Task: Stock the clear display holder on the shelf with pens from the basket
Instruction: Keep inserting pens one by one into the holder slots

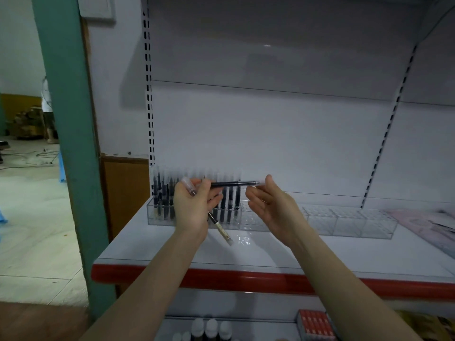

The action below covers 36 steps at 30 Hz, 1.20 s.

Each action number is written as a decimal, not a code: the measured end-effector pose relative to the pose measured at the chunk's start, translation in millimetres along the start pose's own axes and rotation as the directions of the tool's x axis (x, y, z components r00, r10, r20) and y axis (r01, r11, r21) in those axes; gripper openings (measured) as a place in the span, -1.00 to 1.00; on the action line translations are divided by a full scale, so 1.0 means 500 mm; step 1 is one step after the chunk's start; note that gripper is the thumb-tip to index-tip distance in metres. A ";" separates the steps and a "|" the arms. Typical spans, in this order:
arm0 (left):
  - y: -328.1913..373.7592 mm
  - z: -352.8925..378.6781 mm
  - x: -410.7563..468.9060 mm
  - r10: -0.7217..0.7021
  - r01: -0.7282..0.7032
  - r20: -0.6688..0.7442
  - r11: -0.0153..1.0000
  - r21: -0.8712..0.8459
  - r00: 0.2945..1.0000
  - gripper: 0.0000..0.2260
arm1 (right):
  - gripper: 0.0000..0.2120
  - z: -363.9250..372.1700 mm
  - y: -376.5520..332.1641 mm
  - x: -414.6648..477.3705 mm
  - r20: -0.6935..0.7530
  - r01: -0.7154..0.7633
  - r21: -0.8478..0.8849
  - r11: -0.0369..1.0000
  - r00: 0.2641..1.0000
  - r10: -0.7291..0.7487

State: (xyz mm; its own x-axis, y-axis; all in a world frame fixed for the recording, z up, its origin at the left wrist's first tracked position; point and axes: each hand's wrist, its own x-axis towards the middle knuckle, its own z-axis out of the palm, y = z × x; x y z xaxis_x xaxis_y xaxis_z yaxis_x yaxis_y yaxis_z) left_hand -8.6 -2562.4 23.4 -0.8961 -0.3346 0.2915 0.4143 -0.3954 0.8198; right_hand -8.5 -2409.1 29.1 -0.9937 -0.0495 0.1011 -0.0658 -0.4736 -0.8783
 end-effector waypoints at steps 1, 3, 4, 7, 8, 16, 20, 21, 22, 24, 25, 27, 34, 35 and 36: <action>-0.001 0.005 -0.006 -0.013 0.013 0.020 1.000 0.007 1.000 -0.95 | -0.82 0.007 0.003 -0.004 -0.003 0.010 0.049 0.999 1.000 -0.010; 0.000 0.009 -0.016 -0.038 0.036 0.059 0.999 0.033 0.998 -0.94 | -0.93 0.019 0.007 -0.006 -0.031 0.023 0.152 0.988 0.999 -0.019; 0.001 0.007 -0.018 -0.048 0.044 0.080 0.998 0.050 0.996 -0.93 | -0.95 0.022 0.007 -0.005 -0.039 0.025 0.183 0.983 0.999 -0.019; 0.013 -0.003 -0.021 -0.046 0.023 0.115 0.981 0.191 0.992 -0.93 | -0.96 0.023 -0.008 0.006 -0.087 0.066 0.141 0.988 0.995 -0.054; 0.017 -0.006 -0.020 -0.043 0.016 0.112 0.973 0.231 0.993 -0.92 | -0.96 0.024 -0.015 0.011 -0.116 0.105 0.091 0.990 0.989 -0.094; 0.057 -0.012 -0.011 -0.085 0.066 0.099 0.982 0.180 0.992 -0.84 | -0.82 0.021 -0.032 0.075 -0.119 0.330 -0.657 0.678 0.842 -0.526; 0.057 -0.017 -0.015 -0.015 -0.010 0.121 0.979 0.204 0.993 -0.82 | -0.86 0.031 -0.027 0.093 -0.003 0.310 -0.772 0.556 0.872 -0.490; 0.056 -0.018 -0.014 -0.004 -0.021 0.120 0.978 0.208 0.993 -0.83 | -0.86 0.033 -0.025 0.096 0.026 0.308 -0.792 0.527 0.879 -0.476; 0.055 -0.018 -0.014 0.004 -0.029 0.119 0.978 0.208 0.993 -0.84 | -0.86 0.036 -0.023 0.100 0.049 0.310 -0.806 0.504 0.884 -0.466; 0.053 -0.020 -0.013 0.023 -0.051 0.128 0.976 0.214 0.991 -0.88 | -0.87 0.042 -0.024 0.105 0.078 0.316 -0.822 0.474 0.887 -0.456; 0.051 -0.022 -0.012 0.031 -0.061 0.135 0.972 0.228 0.990 -0.89 | -0.87 0.045 -0.026 0.107 0.090 0.316 -0.831 0.458 0.889 -0.450; 0.049 -0.026 -0.009 0.039 -0.074 0.139 0.965 0.253 0.990 -0.90 | -0.84 0.050 -0.030 0.111 0.114 0.308 -0.854 0.418 0.896 -0.429; 0.049 -0.035 0.000 0.043 -0.072 0.125 0.969 0.235 0.991 -0.88 | -0.81 0.045 -0.009 0.123 0.135 0.249 -0.904 0.348 0.938 -0.319; 0.050 -0.037 0.001 0.037 -0.064 0.124 0.972 0.224 0.992 -0.88 | -0.81 0.043 -0.004 0.124 0.132 0.240 -0.907 0.346 0.942 -0.307; 0.051 -0.039 0.002 0.031 -0.056 0.121 0.975 0.213 0.992 -0.88 | -0.80 0.043 0.000 0.125 0.127 0.233 -0.908 0.348 0.945 -0.301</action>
State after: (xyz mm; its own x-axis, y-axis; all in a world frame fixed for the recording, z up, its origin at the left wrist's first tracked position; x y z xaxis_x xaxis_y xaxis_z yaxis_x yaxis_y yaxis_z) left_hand 4.1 -2589.4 34.8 -0.8957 -0.2403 0.3741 0.4205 -0.1847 0.8883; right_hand -68.5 -2430.9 45.5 -0.9078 -0.0158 0.4191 -0.3371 0.6220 -0.7067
